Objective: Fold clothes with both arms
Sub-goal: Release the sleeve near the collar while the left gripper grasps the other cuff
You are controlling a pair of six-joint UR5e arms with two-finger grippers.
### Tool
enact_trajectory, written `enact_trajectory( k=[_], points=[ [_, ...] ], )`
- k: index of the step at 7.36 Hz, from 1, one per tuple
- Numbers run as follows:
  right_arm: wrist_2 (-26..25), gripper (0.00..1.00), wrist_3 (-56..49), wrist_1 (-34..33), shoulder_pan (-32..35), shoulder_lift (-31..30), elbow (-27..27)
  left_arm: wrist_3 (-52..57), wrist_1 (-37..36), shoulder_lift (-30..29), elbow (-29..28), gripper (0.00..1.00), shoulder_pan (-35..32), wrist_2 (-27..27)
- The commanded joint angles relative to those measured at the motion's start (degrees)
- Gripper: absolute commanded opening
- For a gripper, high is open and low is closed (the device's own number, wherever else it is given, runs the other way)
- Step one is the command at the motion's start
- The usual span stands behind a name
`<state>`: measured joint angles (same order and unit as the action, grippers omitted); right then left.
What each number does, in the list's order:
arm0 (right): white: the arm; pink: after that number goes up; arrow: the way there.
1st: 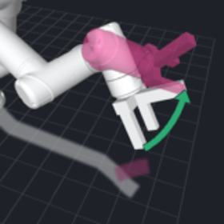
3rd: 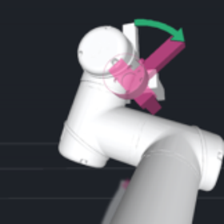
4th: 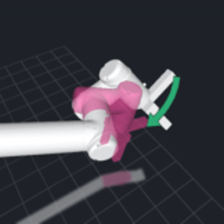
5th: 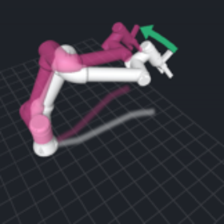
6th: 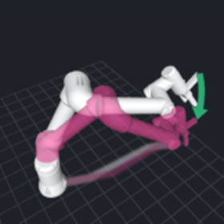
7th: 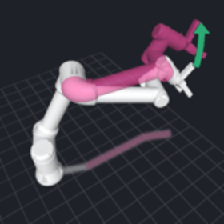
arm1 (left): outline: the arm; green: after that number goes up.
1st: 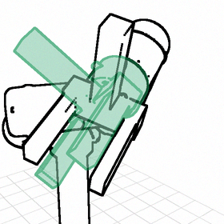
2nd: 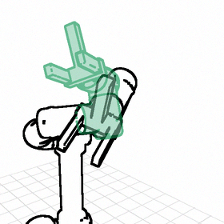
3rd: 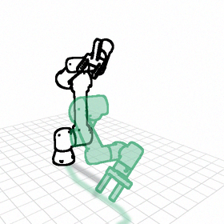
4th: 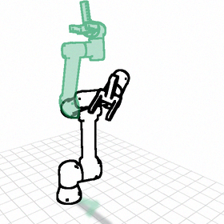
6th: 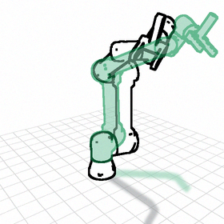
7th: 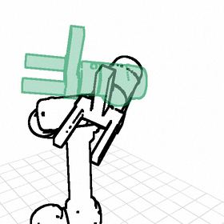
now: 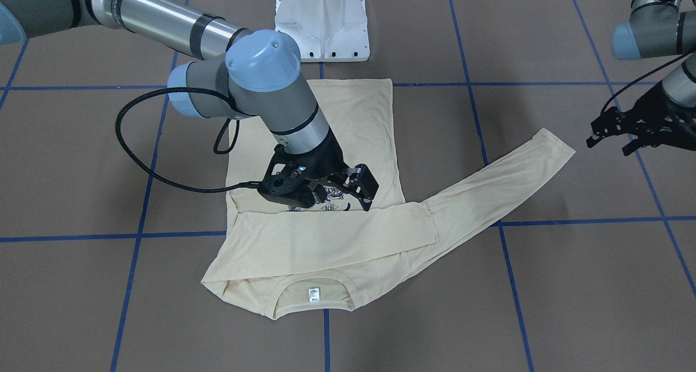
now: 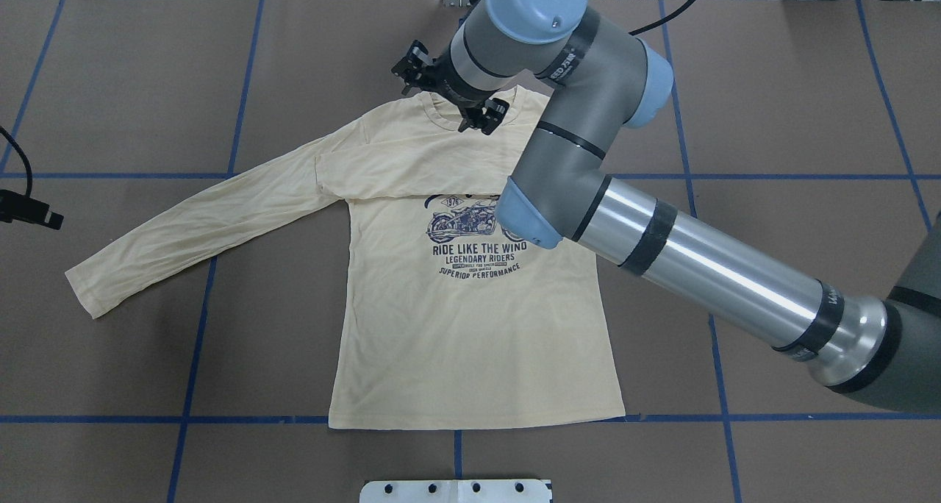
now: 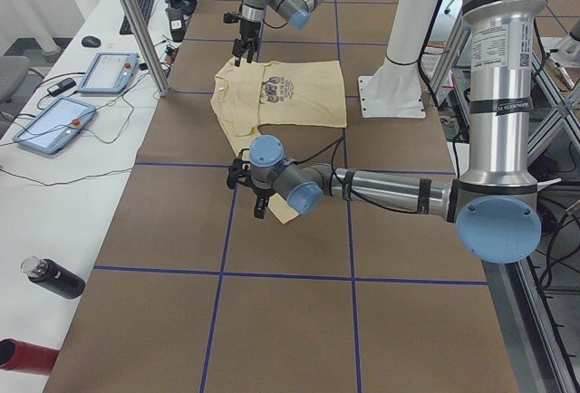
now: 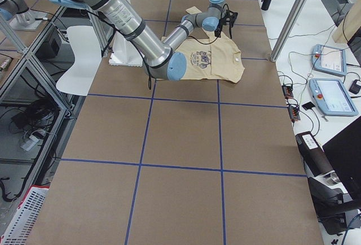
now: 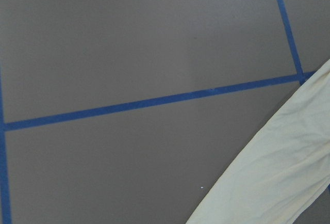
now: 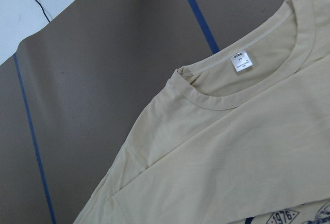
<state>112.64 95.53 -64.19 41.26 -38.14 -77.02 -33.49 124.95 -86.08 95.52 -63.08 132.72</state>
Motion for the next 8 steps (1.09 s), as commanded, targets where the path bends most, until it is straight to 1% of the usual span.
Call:
enact_trajectory(
  k=[1,2,4,5,8],
  points=[
    [1.44,0.98,-2.44,0.12,1.45,-6.83,-5.75,-1.14,2.39,0.21,-3.48,0.82,5.14,-4.19],
    [1.36,0.98,-2.46,-0.06,1.46,-7.29,-6.21,-1.05,3.45,0.22,-4.03,0.76,5.42,-4.48],
    [1.27,0.98,-2.46,-0.15,1.37,-7.21,-6.30,-0.79,3.46,0.30,-5.26,0.59,5.69,-4.40],
    [1.27,0.98,-2.37,-0.15,1.37,-7.21,-6.30,-0.62,3.46,0.22,-5.96,0.55,5.69,-4.40],
    [1.27,0.97,-1.93,0.20,1.37,-7.12,-6.30,-0.79,3.46,0.22,-5.96,0.55,6.56,-3.87]
  ],
)
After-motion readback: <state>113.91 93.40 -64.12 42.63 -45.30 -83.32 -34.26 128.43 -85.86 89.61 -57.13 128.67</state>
